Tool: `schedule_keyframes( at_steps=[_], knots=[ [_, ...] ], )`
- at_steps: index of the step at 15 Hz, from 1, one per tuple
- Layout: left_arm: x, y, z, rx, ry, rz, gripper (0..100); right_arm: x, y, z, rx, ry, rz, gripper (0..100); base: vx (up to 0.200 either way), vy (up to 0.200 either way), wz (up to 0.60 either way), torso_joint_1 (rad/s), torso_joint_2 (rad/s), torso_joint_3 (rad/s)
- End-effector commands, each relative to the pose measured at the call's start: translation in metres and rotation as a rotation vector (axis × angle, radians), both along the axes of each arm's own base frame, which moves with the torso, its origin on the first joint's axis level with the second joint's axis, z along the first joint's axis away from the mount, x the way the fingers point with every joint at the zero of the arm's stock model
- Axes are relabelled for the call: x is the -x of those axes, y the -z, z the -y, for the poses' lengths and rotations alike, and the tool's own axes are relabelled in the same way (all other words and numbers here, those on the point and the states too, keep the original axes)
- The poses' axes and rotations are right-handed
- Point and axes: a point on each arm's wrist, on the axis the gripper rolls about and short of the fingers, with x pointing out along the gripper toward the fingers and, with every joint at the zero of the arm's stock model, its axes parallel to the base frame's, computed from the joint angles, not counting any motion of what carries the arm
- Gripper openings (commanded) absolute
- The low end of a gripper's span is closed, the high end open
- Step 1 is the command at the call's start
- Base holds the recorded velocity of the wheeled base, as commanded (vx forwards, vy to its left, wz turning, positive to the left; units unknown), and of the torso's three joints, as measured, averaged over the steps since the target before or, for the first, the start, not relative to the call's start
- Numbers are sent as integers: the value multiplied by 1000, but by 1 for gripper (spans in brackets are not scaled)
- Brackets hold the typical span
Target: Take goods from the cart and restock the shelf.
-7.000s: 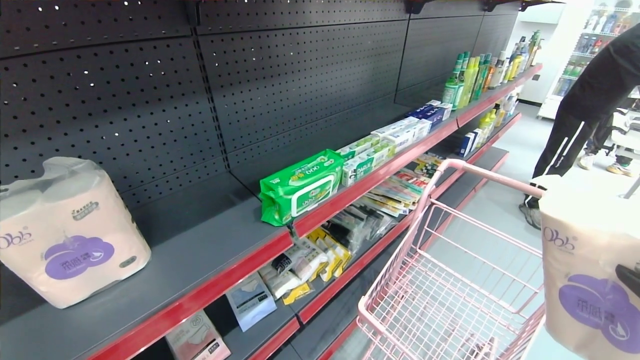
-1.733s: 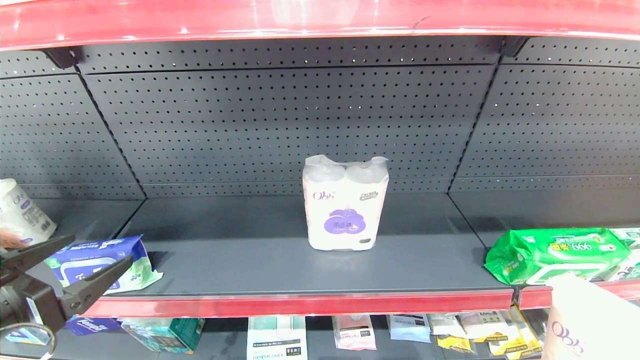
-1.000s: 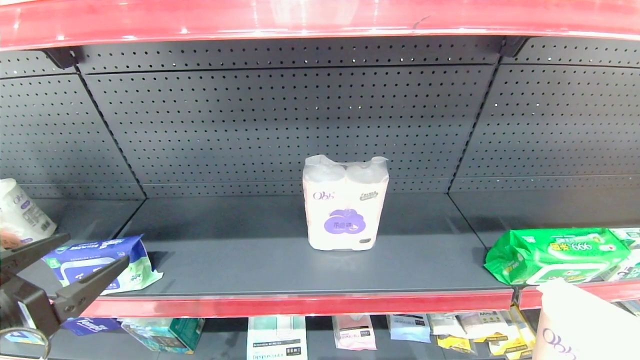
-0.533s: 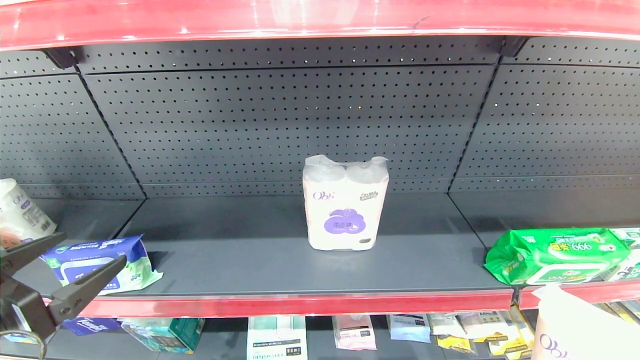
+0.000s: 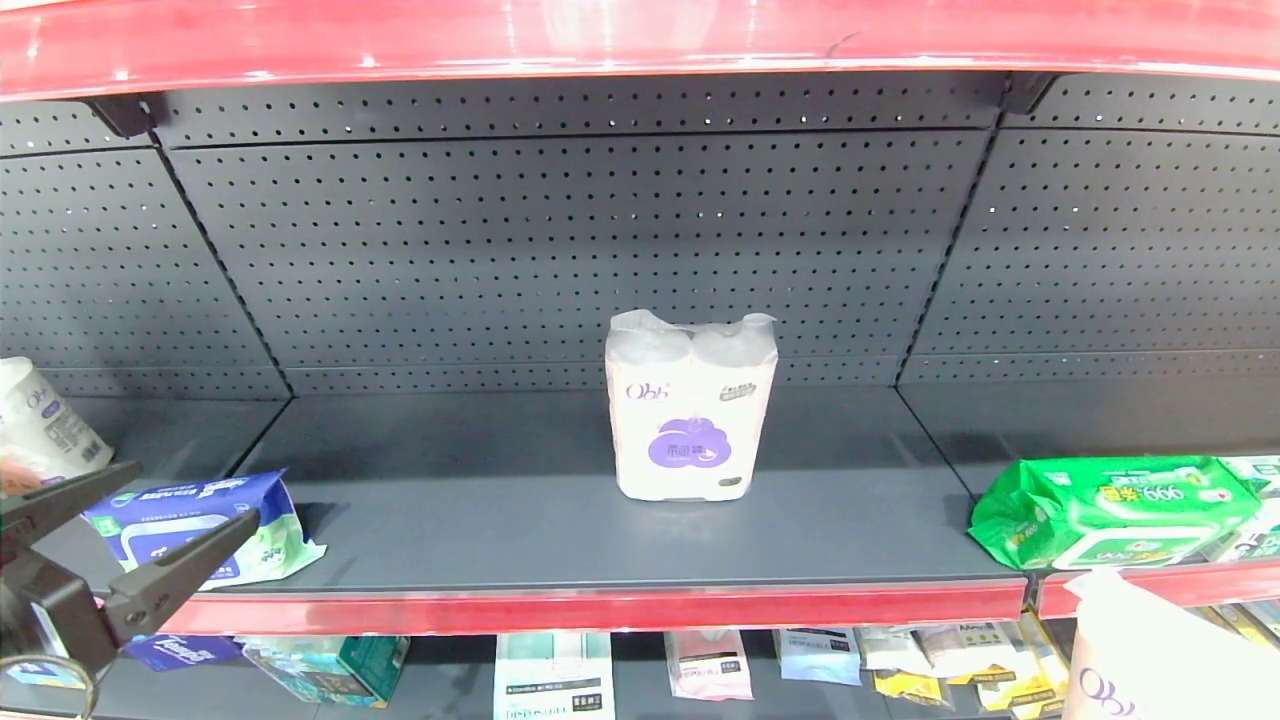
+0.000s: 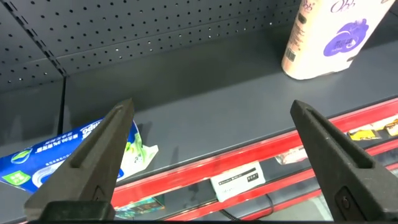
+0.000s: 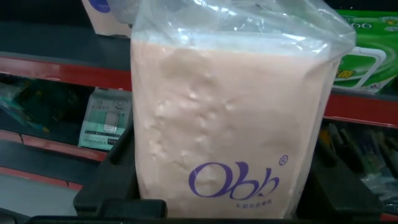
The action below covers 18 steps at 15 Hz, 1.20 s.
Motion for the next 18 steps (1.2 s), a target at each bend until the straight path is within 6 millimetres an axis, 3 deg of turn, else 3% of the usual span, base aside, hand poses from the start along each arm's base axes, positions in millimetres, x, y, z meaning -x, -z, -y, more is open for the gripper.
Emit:
schedule_keyframes(
  at_steps=[1, 18],
  knots=[
    [0, 1, 0, 0, 2, -4, 100, 0, 0, 0, 1, -1, -1, 0, 0, 0, 0, 0, 0, 0],
    [-1, 3, 1, 6, 23, -16, 100, 0, 0, 0, 1, -1, -1, 0, 0, 0, 0, 0, 0, 0]
  ],
)
